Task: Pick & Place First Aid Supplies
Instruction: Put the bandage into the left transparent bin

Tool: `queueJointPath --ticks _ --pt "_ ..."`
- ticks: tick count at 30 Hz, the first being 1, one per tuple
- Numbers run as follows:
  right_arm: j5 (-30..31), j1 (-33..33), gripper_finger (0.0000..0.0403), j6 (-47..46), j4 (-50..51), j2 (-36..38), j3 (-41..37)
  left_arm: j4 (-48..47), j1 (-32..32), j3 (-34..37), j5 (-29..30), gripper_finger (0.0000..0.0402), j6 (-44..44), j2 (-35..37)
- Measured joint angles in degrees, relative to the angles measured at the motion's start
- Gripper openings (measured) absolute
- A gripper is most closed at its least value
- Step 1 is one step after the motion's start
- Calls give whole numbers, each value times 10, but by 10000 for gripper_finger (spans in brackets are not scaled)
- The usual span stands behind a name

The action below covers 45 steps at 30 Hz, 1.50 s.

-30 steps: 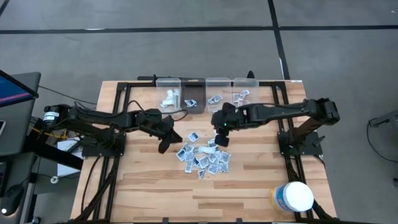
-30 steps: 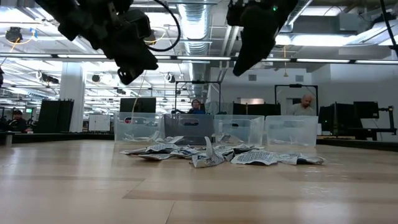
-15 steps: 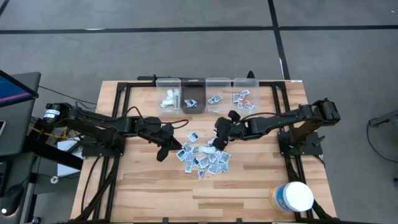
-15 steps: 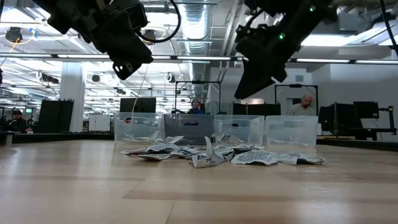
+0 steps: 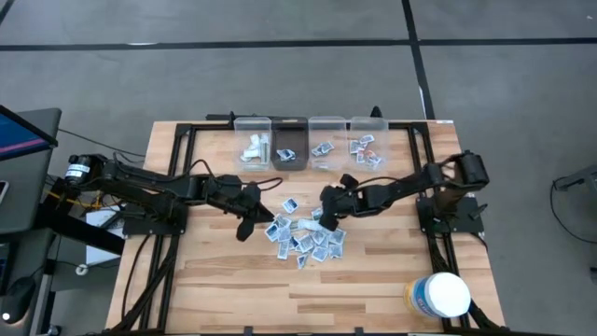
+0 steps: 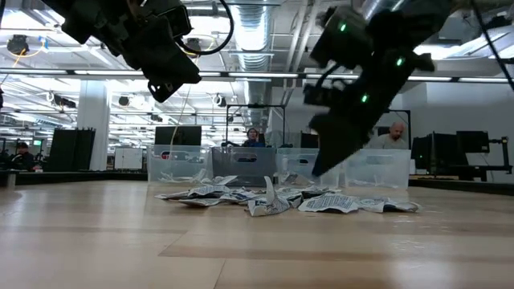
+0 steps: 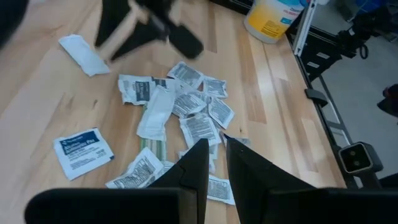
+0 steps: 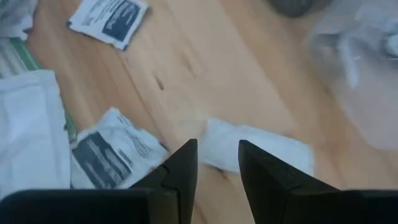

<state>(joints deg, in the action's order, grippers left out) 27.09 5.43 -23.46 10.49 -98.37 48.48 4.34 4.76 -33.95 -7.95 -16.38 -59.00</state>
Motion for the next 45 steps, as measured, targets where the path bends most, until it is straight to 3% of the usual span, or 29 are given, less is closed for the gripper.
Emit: queueJointPath --ticks 12,16,20,25,32,39,45 --pt "5 -21 110 -2 -37 -84 5 1 -2 0 21 57 9 0" --pt "-59 -36 82 -2 -35 -86 5 1 -6 0 22 57 9 0" --pt "-122 -51 16 0 -31 -85 6 1 -6 0 24 57 9 0" --pt "-152 -56 6 -17 -26 -79 5 4 -6 0 24 57 9 0" --pt "-149 -47 1 -21 -2 2 -3 7 -6 0 24 57 9 0" --pt "-146 -49 1 -21 -39 114 1 15 -6 0 24 57 11 0" --pt "-240 -49 1 -21 -122 184 1 34 -7 0 24 57 40 0"
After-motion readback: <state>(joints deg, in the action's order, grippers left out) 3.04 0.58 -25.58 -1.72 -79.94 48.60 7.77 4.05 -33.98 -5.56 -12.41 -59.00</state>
